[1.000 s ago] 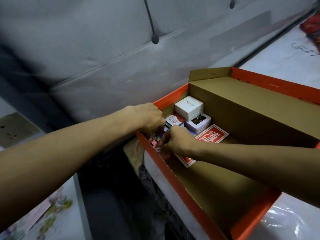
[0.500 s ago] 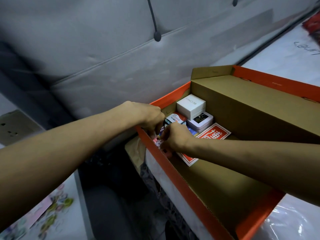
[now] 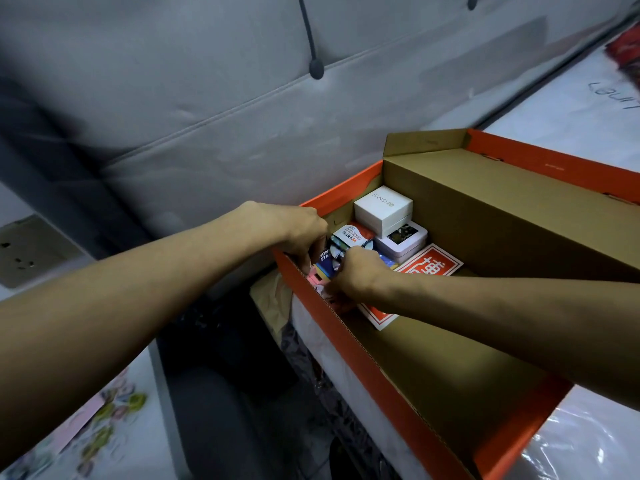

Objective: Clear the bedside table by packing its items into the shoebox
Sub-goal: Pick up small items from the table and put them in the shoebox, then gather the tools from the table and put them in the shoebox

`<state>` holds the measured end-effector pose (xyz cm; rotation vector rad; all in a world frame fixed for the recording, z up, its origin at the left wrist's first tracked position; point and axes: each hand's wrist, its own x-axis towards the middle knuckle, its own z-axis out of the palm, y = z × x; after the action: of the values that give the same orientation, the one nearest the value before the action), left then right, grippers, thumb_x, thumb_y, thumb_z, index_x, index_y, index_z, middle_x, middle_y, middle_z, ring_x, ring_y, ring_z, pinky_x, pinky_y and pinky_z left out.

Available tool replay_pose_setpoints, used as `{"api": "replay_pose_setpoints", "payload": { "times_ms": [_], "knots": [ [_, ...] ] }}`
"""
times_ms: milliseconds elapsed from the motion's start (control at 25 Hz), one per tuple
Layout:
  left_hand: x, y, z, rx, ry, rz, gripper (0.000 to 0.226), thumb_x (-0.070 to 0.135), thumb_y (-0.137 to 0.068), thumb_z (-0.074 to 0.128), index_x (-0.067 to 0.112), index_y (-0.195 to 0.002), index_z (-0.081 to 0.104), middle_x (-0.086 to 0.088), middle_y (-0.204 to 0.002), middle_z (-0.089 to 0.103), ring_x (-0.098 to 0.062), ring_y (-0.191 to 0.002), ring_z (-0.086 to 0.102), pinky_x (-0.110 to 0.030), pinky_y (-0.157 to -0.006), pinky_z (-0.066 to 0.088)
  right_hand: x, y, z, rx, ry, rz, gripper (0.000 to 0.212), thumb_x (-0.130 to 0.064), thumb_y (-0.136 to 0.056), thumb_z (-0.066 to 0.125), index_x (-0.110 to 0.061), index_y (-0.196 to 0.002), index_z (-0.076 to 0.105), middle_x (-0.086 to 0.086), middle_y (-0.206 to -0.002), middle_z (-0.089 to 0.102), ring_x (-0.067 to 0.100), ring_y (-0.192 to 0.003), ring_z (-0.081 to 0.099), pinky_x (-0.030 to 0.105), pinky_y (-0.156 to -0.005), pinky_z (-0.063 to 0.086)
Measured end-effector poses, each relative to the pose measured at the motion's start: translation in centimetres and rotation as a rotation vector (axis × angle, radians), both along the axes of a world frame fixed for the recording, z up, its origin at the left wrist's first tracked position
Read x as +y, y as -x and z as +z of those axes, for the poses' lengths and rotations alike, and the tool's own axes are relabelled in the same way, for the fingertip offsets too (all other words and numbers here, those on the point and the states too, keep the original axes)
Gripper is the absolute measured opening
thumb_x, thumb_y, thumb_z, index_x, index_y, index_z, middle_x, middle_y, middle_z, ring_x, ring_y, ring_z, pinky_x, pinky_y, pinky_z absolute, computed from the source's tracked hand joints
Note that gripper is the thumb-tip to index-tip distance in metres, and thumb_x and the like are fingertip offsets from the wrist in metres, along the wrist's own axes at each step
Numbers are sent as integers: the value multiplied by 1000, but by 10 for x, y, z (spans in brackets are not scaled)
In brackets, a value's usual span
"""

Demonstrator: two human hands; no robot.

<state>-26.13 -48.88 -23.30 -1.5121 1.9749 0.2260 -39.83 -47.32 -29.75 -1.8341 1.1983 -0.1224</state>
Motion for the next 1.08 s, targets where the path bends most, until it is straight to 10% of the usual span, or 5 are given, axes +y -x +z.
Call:
{"api": "replay_pose_setpoints", "payload": {
  "times_ms": [360, 520, 640, 1080],
  "knots": [
    [13, 3, 10, 46, 78, 32, 25, 21, -88, 68, 21, -113, 73, 1, -107, 74, -15, -85, 59, -28, -81, 48, 6, 1, 17, 79, 129, 31, 18, -12, -86, 66, 1, -98, 65, 18, -102, 71, 32, -94, 69, 42, -84, 57],
    [45, 3, 37, 260, 339, 102, 27, 16, -91, 62, 18, -116, 72, -1, -112, 73, -23, -101, 66, -25, -85, 44, 18, 13, 55, 25, 199, -8, 14, -10, -83, 60, -2, -78, 69, 10, -70, 70, 26, -66, 69, 29, -56, 54],
    [98, -7, 65, 446, 565, 186, 24, 15, -91, 64, 15, -113, 73, -2, -112, 74, -20, -104, 67, -20, -85, 39, 46, 13, 97, -53, 301, 20, 17, -23, -81, 63, -8, -77, 70, 12, -80, 70, 29, -77, 67, 32, -62, 51],
    [431, -147, 55, 712, 752, 1127, 15, 10, -88, 67, 16, -100, 74, -7, -87, 76, -23, -78, 73, -31, -73, 57, 249, -132, 105, -12, 360, 565, 15, -18, -81, 62, -11, -87, 74, 11, -87, 73, 30, -82, 69, 41, -80, 58]
  ]
}}
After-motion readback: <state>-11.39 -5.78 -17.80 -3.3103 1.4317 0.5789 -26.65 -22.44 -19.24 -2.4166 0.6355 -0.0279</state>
